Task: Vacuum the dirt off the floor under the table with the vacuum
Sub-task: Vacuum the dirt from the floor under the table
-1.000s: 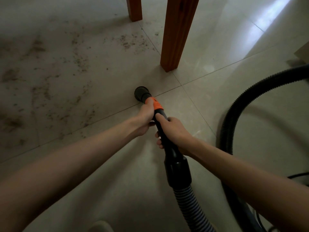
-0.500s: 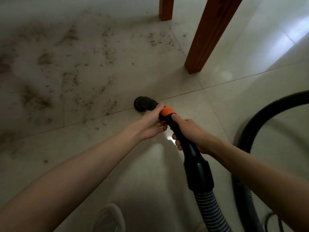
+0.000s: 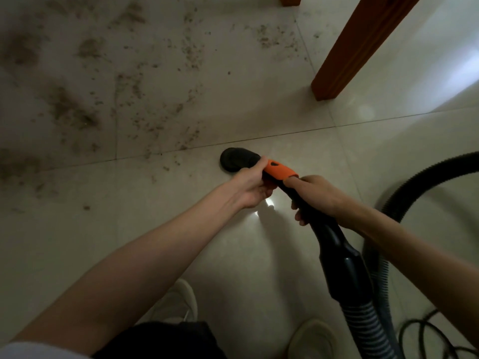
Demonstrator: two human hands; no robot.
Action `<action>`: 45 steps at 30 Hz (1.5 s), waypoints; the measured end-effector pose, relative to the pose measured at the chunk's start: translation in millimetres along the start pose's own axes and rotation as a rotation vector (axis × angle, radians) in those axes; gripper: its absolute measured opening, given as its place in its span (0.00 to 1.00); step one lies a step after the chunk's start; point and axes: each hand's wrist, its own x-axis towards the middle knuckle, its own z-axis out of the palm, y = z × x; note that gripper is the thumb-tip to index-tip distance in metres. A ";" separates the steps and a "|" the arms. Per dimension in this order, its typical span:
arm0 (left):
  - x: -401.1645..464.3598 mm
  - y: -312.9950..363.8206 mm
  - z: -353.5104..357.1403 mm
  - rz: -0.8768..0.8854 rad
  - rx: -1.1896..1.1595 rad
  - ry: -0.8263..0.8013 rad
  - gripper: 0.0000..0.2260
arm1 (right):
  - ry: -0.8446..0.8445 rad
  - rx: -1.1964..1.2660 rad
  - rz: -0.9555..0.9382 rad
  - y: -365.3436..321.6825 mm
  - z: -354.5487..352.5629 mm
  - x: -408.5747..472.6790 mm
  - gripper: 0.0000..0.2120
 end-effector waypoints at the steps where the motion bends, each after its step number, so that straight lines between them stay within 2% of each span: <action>1: 0.5 -1.7 1.5 -0.002 0.000 0.005 0.21 | 0.001 -0.035 0.011 -1.5 -0.3 1.5 0.14; 9: 5.6 0.9 1.1 0.011 -0.078 0.016 0.18 | -0.001 -0.037 -0.050 0.4 -1.6 7.6 0.22; 12: 6.2 10.2 2.2 0.055 -0.120 0.015 0.13 | 0.014 -0.025 -0.061 -9.7 -0.2 14.7 0.23; 24: 7.8 48.3 -5.7 0.218 -0.276 0.052 0.12 | 0.020 -0.029 -0.084 -53.7 7.3 46.1 0.21; 36: -1.0 33.7 -13.8 0.145 -0.243 0.009 0.13 | 0.038 -0.115 -0.080 -45.3 17.3 34.6 0.22; 45: -3.1 15.9 -17.2 0.159 -0.181 0.026 0.12 | 0.004 -0.145 -0.095 -28.9 23.2 24.4 0.23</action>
